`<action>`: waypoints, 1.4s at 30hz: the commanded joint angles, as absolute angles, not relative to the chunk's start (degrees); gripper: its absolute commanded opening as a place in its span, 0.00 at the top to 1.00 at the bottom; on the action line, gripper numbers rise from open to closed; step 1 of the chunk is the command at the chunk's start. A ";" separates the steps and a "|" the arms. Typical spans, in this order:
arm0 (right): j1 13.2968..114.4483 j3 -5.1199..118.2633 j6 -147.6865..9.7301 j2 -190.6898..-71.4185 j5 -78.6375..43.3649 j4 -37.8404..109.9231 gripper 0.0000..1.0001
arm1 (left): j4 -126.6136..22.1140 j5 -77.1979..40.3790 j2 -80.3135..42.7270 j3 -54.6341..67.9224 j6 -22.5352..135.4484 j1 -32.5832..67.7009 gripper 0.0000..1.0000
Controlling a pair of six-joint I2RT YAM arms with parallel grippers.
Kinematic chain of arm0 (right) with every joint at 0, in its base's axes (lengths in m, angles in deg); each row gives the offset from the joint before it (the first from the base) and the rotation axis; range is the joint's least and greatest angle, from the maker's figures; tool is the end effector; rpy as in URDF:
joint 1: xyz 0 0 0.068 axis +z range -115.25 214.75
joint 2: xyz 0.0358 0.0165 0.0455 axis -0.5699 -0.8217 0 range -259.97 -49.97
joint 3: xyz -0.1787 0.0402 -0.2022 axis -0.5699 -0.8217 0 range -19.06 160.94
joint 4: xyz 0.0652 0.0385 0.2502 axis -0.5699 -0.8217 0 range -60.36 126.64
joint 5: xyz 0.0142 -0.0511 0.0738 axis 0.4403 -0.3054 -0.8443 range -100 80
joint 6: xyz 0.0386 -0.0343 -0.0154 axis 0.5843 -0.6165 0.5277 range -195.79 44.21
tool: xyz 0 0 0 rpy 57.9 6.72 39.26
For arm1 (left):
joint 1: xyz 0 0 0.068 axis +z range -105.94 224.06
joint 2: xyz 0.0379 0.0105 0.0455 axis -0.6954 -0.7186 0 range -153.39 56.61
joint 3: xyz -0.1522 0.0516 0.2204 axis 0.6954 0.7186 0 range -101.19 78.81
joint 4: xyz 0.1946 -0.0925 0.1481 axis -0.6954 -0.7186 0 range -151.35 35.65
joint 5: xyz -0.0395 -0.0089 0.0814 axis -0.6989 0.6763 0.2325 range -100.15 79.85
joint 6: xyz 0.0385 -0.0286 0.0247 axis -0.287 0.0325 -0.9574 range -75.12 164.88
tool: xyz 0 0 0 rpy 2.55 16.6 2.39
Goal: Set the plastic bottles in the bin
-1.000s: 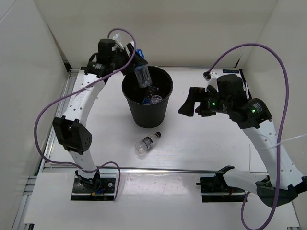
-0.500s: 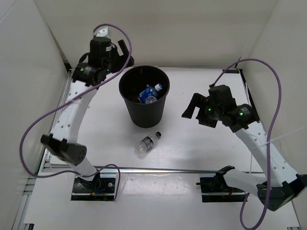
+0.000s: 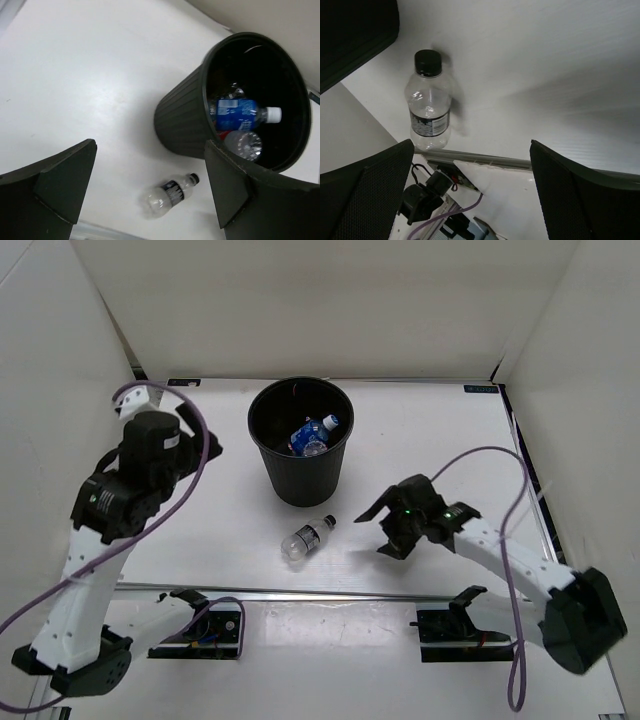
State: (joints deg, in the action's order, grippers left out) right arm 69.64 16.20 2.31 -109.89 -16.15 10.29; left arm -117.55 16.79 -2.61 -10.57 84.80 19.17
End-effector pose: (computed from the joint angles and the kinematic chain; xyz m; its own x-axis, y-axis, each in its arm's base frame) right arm 0.1652 0.1199 0.2092 -0.7421 0.6686 -0.0483 0.4950 0.5952 0.6330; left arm 0.1477 -0.0506 0.4576 -0.3989 -0.4456 -0.8014 -0.2938 0.8900 -0.3486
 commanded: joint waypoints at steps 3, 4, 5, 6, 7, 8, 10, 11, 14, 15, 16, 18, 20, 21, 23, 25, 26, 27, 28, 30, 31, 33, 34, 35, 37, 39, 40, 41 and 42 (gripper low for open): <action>76.65 28.90 5.59 -125.95 -14.13 19.51 0.00 | -132.39 20.97 1.68 -11.10 86.98 19.01 0.01; 77.54 30.93 5.59 -128.00 -13.00 18.89 0.00 | -133.53 20.27 2.46 -11.10 86.98 19.01 0.01; 79.03 33.91 6.99 -131.41 -12.29 18.88 0.00 | -134.33 20.26 3.43 -11.79 86.98 19.01 0.01; 79.04 34.98 7.78 -133.01 -12.28 18.88 0.00 | -134.94 19.74 4.05 -11.80 86.98 19.01 0.01; 79.91 35.86 8.57 -134.34 -12.28 18.88 0.00 | -134.95 19.73 5.27 -12.32 87.50 19.01 0.01; 79.92 36.65 9.19 -135.65 -12.28 18.88 0.00 | -134.95 19.13 5.81 -12.33 87.50 19.01 0.01; 81.32 39.29 10.51 -139.08 -11.67 18.18 0.00 | -134.95 17.81 6.51 -12.86 87.50 19.01 0.01; 82.02 40.08 10.52 -141.01 -11.67 17.66 0.00 | -135.56 17.80 6.52 -13.38 87.50 19.01 0.01; 82.55 42.10 12.36 -143.48 -12.19 17.04 0.00 | -136.18 16.58 7.04 -13.91 86.81 19.01 0.01; 82.56 42.11 12.36 -144.97 -12.19 17.04 0.00 | -136.18 15.96 7.04 -13.91 86.80 19.01 0.01; 82.56 42.89 12.88 -145.68 -12.19 17.04 0.00 | -136.18 15.96 7.04 -13.91 86.80 19.01 0.01; 83.09 43.52 13.58 -147.79 -13.42 17.04 0.00 | -136.18 15.34 7.57 -13.91 86.19 19.01 0.01; 83.09 44.04 14.38 -149.89 -14.82 16.43 0.00 | -136.18 14.56 8.27 -13.39 86.19 19.01 0.01; 83.09 44.04 15.08 -150.43 -15.44 15.73 0.00 | -136.18 14.03 8.27 -13.38 86.19 19.01 0.01; 83.09 44.04 16.49 -151.57 -16.23 15.72 0.00 | -136.18 13.41 8.27 -13.38 86.19 19.53 0.01; 83.61 44.04 17.10 -152.10 -16.76 15.72 0.00 | -136.18 12.80 8.27 -13.38 85.14 20.15 0.01; 83.61 43.43 17.98 -152.10 -16.76 15.72 0.02 | -136.18 12.18 8.27 -13.38 85.13 20.85 0.01; 83.61 42.91 18.60 -152.10 -17.28 15.72 0.08 | -136.18 12.18 8.27 -13.38 84.43 20.86 0.01; 83.61 42.29 19.30 -152.10 -18.16 15.72 0.11 | -136.18 11.48 8.27 -12.86 83.73 21.55 0.01; 83.61 39.92 20.53 -152.10 -18.78 15.72 0.25 | -136.18 11.47 8.27 -12.86 83.72 21.56 0.01; 84.13 39.22 20.54 -152.10 -18.78 15.72 0.30 | -136.18 11.47 8.27 -12.86 83.20 21.56 0.01; 84.14 37.03 21.06 -150.70 -18.26 15.20 0.46 | -136.18 11.47 8.27 -12.86 83.20 21.56 0.01; 84.14 36.23 21.06 -149.04 -17.73 15.19 0.51 | -136.18 11.47 8.27 -12.86 83.20 21.56 0.01; 84.14 35.61 21.06 -148.24 -17.73 14.58 0.55 | -136.18 11.47 8.27 -12.86 83.20 21.56 0.01; 84.14 35.00 20.02 -145.62 -17.73 11.69 0.64 | -136.18 11.47 8.27 -12.86 83.20 21.56 0.01; 84.75 34.99 17.82 -143.33 -17.73 9.14 0.67 | -136.18 12.00 8.27 -12.86 83.20 21.56 0.01; 85.45 35.51 16.68 -140.44 -17.73 8.08 0.71 | -136.18 12.61 8.27 -12.86 83.20 21.56 0.01; 85.98 36.82 15.54 -138.67 -16.86 6.94 0.73 | -136.18 12.62 8.27 -12.86 82.68 21.56 0.01; 87.38 37.88 13.70 -136.83 -15.11 4.06 0.74 | -136.18 13.14 8.27 -12.86 82.67 21.56 0.01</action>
